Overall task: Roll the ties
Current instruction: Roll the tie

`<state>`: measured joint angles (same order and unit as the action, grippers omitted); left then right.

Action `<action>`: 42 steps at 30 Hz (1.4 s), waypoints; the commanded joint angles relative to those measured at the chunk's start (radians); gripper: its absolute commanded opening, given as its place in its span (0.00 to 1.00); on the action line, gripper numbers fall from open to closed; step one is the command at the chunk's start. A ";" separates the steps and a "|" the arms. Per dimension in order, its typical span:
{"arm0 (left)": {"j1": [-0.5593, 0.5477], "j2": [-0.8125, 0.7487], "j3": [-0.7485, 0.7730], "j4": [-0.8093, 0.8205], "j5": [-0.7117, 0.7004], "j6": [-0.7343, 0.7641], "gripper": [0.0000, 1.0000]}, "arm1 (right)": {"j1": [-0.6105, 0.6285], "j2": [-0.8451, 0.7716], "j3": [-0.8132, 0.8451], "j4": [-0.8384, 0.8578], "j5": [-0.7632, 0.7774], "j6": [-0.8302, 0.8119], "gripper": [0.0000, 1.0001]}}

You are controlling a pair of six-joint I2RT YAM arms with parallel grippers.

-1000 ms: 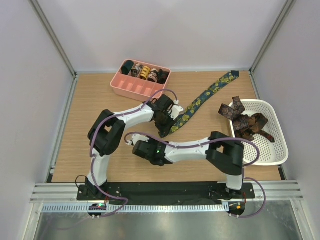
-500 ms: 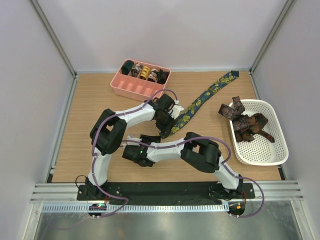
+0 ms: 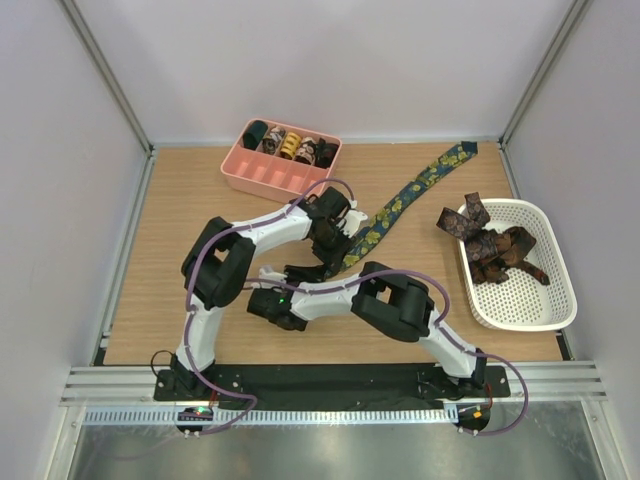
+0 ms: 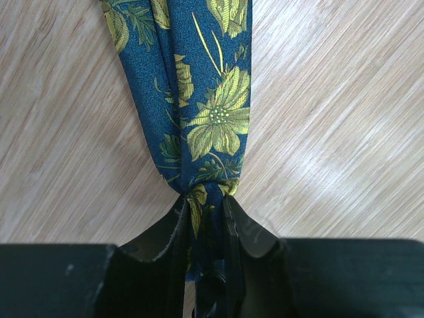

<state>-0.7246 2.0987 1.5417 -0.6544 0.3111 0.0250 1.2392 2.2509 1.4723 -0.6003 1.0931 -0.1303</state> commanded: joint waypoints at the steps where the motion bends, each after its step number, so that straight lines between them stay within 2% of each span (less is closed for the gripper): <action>1: -0.003 0.043 -0.006 -0.105 0.005 -0.016 0.24 | -0.012 0.047 0.014 -0.018 -0.033 0.023 0.52; 5: -0.004 0.044 0.009 -0.128 0.003 -0.017 0.24 | -0.017 0.071 0.019 -0.041 -0.032 0.046 0.52; 14: -0.004 0.041 0.044 -0.220 -0.003 -0.020 0.24 | -0.032 0.122 0.023 -0.099 -0.019 0.103 0.42; 21: -0.006 0.055 0.072 -0.275 0.006 -0.020 0.24 | -0.041 0.142 0.049 -0.139 -0.007 0.115 0.40; 29: -0.007 0.044 0.077 -0.307 -0.021 -0.020 0.24 | -0.057 0.151 0.054 -0.162 0.001 0.170 0.15; 38: -0.007 0.041 0.090 -0.326 -0.037 -0.020 0.25 | -0.057 0.142 0.056 -0.148 0.013 0.146 0.08; 42: -0.010 0.031 0.089 -0.310 -0.027 -0.019 0.38 | -0.058 0.116 0.043 -0.130 -0.025 0.147 0.01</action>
<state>-0.7338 2.1365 1.6234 -0.7727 0.2901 0.0093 1.2293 2.3627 1.5429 -0.7174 1.1950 -0.0254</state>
